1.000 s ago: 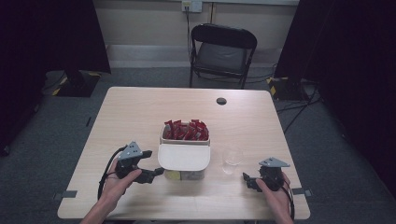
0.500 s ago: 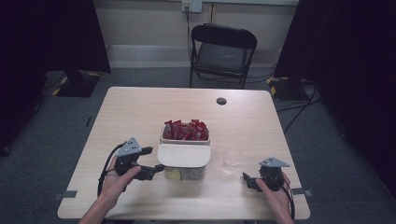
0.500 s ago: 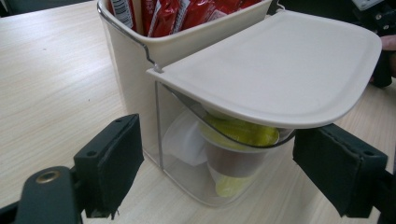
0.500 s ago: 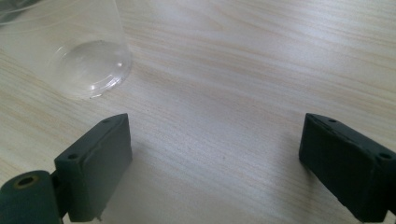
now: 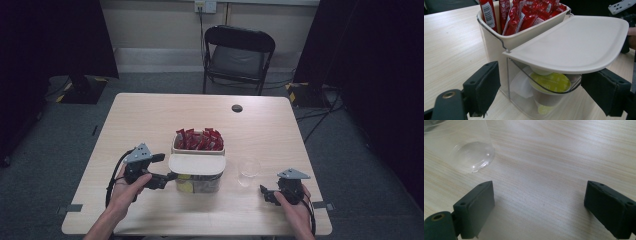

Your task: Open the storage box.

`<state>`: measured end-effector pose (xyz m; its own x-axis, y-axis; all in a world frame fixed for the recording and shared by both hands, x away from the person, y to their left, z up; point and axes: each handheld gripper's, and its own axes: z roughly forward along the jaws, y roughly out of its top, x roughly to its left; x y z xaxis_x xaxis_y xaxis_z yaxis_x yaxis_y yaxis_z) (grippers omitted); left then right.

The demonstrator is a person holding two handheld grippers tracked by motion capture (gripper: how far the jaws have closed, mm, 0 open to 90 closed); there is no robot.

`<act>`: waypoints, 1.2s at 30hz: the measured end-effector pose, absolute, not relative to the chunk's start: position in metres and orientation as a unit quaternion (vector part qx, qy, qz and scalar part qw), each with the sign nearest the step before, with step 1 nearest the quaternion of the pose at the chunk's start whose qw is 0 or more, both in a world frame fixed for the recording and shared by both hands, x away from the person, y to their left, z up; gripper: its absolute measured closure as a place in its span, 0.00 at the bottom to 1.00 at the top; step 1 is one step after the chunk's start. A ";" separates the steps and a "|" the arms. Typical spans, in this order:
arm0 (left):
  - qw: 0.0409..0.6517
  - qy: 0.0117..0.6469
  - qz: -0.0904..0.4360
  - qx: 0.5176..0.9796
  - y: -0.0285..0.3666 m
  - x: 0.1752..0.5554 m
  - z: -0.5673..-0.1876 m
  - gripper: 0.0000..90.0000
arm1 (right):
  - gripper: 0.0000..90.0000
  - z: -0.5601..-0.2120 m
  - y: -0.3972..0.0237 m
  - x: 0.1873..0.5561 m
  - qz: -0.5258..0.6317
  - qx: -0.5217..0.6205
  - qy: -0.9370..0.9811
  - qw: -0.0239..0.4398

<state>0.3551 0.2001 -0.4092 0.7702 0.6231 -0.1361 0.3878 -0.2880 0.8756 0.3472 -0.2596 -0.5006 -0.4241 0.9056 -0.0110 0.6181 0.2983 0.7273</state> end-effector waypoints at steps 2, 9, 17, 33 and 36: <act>0.507 0.320 0.115 0.792 0.200 0.356 -0.408 0.17 | 0.10 -0.501 -0.260 0.347 0.331 0.491 0.776 0.217; 0.516 0.323 0.109 0.786 0.200 0.359 -0.403 0.17 | 0.10 -0.501 -0.260 0.347 0.331 0.491 0.776 0.217; 0.522 0.326 0.100 0.781 0.202 0.366 -0.400 0.17 | 0.10 -0.501 -0.260 0.347 0.331 0.491 0.776 0.217; 0.518 0.332 0.104 0.782 0.202 0.376 -0.396 0.17 | 0.10 -0.501 -0.260 0.347 0.331 0.491 0.776 0.217; 0.522 0.332 0.103 0.778 0.202 0.379 -0.395 0.17 | 0.10 -0.501 -0.259 0.347 0.331 0.491 0.776 0.217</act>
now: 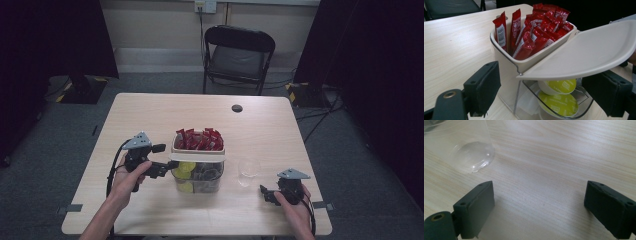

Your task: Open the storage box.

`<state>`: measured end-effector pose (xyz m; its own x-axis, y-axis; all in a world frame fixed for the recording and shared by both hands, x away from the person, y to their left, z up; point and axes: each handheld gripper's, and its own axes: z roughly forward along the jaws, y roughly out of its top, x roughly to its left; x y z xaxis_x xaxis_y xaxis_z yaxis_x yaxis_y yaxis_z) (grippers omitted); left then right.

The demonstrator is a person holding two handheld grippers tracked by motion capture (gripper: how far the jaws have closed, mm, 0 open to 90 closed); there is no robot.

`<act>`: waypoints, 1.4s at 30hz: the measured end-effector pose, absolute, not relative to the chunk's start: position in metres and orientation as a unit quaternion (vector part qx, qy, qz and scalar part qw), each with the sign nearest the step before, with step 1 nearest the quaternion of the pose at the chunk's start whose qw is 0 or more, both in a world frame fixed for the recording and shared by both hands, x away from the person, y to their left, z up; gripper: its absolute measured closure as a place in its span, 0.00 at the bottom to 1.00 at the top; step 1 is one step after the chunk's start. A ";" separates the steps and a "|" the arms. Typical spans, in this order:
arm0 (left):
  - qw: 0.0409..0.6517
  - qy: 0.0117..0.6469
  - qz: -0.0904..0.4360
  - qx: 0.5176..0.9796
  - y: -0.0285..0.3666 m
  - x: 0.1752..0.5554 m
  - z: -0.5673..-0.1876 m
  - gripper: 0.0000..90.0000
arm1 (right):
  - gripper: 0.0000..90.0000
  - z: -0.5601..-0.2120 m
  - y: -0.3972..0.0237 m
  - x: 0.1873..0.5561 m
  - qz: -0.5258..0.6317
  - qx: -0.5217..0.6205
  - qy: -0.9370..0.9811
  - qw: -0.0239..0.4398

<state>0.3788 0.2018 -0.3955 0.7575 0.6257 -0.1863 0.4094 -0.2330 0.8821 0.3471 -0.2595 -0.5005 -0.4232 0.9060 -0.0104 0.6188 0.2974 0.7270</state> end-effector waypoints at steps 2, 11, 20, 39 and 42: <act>0.523 0.333 0.104 0.778 0.202 0.380 -0.395 0.17 | 0.10 -0.501 -0.260 0.347 0.331 0.491 0.776 0.217; 0.522 0.343 0.104 0.774 0.203 0.384 -0.397 0.17 | 0.10 -0.501 -0.260 0.347 0.331 0.491 0.776 0.217; 0.522 0.343 0.104 0.774 0.202 0.390 -0.397 0.17 | 0.09 -0.501 -0.260 0.348 0.332 0.490 0.776 0.216; 0.523 0.359 0.118 0.764 0.199 0.404 -0.392 0.17 | 0.09 -0.501 -0.260 0.348 0.333 0.489 0.777 0.216; 0.518 0.368 0.126 0.762 0.199 0.408 -0.391 0.16 | 0.09 -0.501 -0.260 0.348 0.332 0.489 0.777 0.215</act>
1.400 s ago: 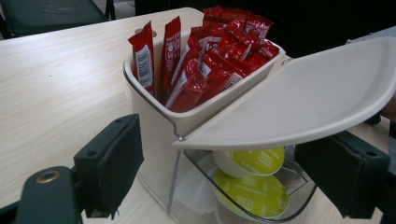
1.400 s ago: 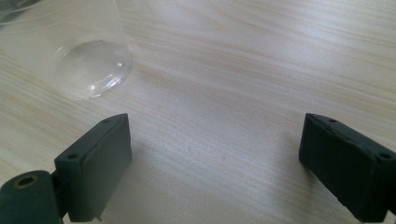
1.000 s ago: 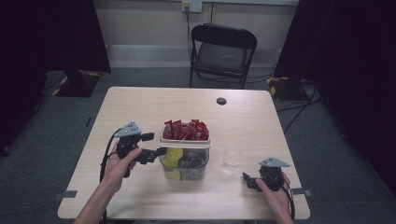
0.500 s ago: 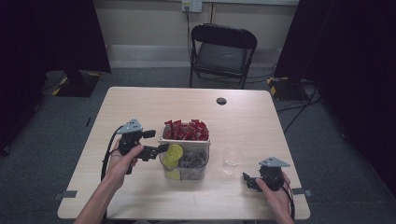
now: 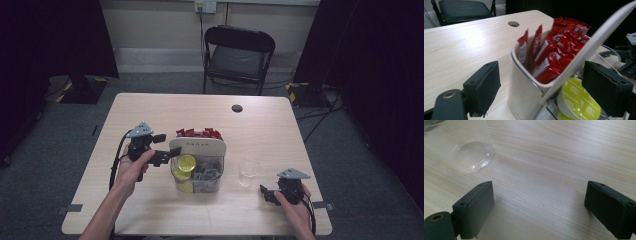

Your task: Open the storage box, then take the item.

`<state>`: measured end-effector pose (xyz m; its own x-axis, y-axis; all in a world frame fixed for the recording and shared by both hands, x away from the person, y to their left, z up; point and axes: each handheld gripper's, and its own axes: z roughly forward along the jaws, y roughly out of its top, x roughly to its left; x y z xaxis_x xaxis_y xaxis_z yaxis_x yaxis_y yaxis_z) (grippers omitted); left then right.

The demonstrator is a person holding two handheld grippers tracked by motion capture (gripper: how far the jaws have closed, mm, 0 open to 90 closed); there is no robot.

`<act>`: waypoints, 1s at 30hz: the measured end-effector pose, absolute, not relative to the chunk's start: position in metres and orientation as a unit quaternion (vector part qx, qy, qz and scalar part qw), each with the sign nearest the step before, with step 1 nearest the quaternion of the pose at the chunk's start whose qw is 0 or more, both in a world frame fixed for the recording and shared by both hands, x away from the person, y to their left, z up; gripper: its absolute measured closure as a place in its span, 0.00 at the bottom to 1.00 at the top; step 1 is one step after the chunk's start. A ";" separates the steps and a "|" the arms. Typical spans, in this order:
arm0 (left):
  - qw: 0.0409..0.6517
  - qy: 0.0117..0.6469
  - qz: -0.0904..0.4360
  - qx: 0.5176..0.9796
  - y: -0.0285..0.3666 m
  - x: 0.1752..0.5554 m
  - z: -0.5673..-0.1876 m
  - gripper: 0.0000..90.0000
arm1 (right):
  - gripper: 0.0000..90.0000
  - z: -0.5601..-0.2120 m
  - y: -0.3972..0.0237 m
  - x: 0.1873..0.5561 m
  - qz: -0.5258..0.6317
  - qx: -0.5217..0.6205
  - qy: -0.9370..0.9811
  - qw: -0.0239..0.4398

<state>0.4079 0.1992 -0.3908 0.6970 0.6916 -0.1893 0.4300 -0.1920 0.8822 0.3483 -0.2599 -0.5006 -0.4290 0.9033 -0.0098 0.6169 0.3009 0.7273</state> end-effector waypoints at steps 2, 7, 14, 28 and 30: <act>0.517 0.378 0.130 0.757 0.201 0.411 -0.391 0.16 | 0.09 -0.501 -0.260 0.348 0.332 0.489 0.777 0.215; 0.514 0.386 0.122 0.757 0.204 0.415 -0.394 0.11 | 0.09 -0.501 -0.260 0.348 0.332 0.489 0.777 0.215; 0.511 0.384 0.119 0.760 0.203 0.415 -0.394 0.11 | 0.09 -0.501 -0.260 0.348 0.332 0.489 0.777 0.215; 0.508 0.384 0.116 0.762 0.202 0.416 -0.395 0.11 | 0.17 -0.498 -0.263 0.346 0.337 0.486 0.779 0.208; 0.508 0.384 0.117 0.762 0.203 0.416 -0.395 0.10 | 0.17 -0.497 -0.264 0.346 0.335 0.486 0.780 0.207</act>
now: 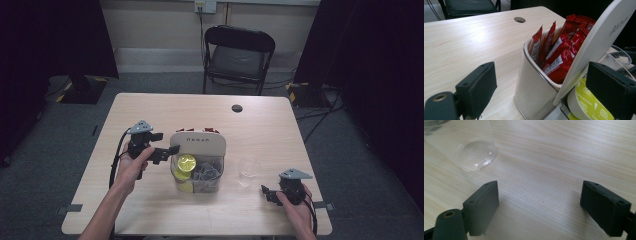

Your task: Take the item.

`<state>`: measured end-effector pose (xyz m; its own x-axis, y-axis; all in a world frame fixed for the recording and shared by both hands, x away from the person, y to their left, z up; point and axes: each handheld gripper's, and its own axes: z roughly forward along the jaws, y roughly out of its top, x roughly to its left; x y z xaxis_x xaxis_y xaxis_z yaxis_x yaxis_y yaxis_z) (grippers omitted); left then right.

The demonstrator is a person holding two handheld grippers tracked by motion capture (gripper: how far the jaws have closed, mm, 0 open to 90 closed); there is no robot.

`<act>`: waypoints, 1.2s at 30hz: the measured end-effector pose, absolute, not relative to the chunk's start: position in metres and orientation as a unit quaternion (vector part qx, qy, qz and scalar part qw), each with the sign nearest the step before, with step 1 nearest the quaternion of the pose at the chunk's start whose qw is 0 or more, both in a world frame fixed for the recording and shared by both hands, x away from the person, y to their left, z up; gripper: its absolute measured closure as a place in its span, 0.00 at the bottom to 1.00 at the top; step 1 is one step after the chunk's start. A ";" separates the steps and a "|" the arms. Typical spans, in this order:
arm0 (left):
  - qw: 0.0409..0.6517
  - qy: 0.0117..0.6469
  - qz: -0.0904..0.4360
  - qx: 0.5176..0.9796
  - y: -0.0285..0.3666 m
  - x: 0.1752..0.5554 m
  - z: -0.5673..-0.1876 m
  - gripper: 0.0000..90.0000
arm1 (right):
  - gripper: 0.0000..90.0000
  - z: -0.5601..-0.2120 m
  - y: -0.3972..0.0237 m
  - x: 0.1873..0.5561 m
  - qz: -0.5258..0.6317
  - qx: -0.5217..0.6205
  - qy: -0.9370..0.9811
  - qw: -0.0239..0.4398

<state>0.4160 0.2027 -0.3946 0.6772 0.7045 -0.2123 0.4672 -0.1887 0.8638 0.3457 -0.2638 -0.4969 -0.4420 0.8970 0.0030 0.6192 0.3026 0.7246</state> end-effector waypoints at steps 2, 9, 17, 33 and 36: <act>0.509 0.385 0.118 0.761 0.203 0.416 -0.395 0.10 | 0.17 -0.495 -0.264 0.345 0.341 0.487 0.777 0.208; 0.506 0.387 0.119 0.762 0.204 0.415 -0.394 0.11 | 0.20 -0.489 -0.265 0.341 0.356 0.487 0.774 0.195; 0.507 0.389 0.119 0.760 0.203 0.415 -0.394 0.11 | 0.23 -0.478 -0.263 0.335 0.378 0.478 0.772 0.179; 0.508 0.391 0.115 0.759 0.202 0.415 -0.394 0.11 | 0.29 -0.449 -0.258 0.321 0.428 0.458 0.765 0.151; 0.505 0.388 0.117 0.762 0.202 0.415 -0.394 0.12 | 0.31 -0.443 -0.256 0.320 0.436 0.450 0.765 0.150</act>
